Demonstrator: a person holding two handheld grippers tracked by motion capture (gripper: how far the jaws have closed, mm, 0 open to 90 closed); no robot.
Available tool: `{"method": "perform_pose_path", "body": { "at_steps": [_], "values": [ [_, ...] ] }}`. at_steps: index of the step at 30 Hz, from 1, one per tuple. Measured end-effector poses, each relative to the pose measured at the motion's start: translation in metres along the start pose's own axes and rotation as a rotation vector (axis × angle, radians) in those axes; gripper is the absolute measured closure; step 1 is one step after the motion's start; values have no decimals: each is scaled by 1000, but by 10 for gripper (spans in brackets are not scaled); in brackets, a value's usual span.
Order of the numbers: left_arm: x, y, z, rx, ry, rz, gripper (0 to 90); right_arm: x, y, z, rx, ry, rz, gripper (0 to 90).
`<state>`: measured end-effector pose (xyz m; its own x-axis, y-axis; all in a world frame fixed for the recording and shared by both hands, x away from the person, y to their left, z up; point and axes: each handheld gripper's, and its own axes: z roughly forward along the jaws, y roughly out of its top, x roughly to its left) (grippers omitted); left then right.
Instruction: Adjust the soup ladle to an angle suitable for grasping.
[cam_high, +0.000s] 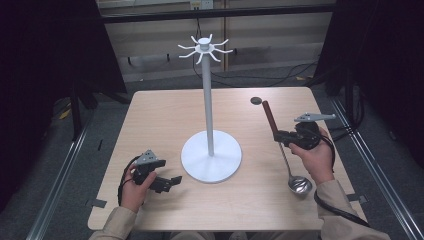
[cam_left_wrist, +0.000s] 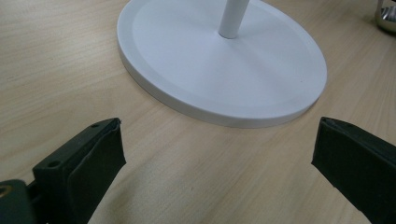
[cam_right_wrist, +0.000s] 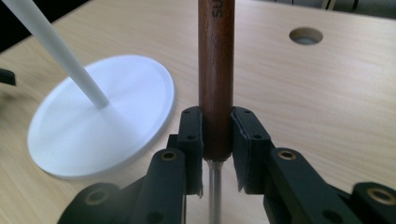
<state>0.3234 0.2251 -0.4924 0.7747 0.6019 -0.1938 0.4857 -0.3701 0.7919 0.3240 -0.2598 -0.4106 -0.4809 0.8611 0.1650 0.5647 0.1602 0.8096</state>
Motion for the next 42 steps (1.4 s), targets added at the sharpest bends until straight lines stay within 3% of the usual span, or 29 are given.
{"method": "perform_pose_path", "body": {
  "at_steps": [1, 7, 10, 15, 18, 30, 42],
  "values": [
    [0, 0, 0, 0, 0, -1, 19, 1, 0, -6, -36, 10, 8, 749],
    [0, 0, 1, 8, 5, 5, 19, 3, 2, -20, -113, 39, 17, 753],
    [-1, -1, 1, 8, 4, 5, 19, 9, 5, -26, -177, 86, 26, 753],
    [-1, 0, 2, 7, 3, 4, 19, 20, 11, -27, -208, 102, -1, 753],
    [-1, 0, 1, 4, 3, 3, 19, 28, 19, -30, -255, 131, 1, 752],
    [-2, 0, 2, 2, 0, 2, 19, 43, 34, -36, -306, 157, -16, 752],
    [-1, 0, 1, -2, -8, -1, 19, 57, 49, -39, -321, 189, -42, 752]
  ]
}}
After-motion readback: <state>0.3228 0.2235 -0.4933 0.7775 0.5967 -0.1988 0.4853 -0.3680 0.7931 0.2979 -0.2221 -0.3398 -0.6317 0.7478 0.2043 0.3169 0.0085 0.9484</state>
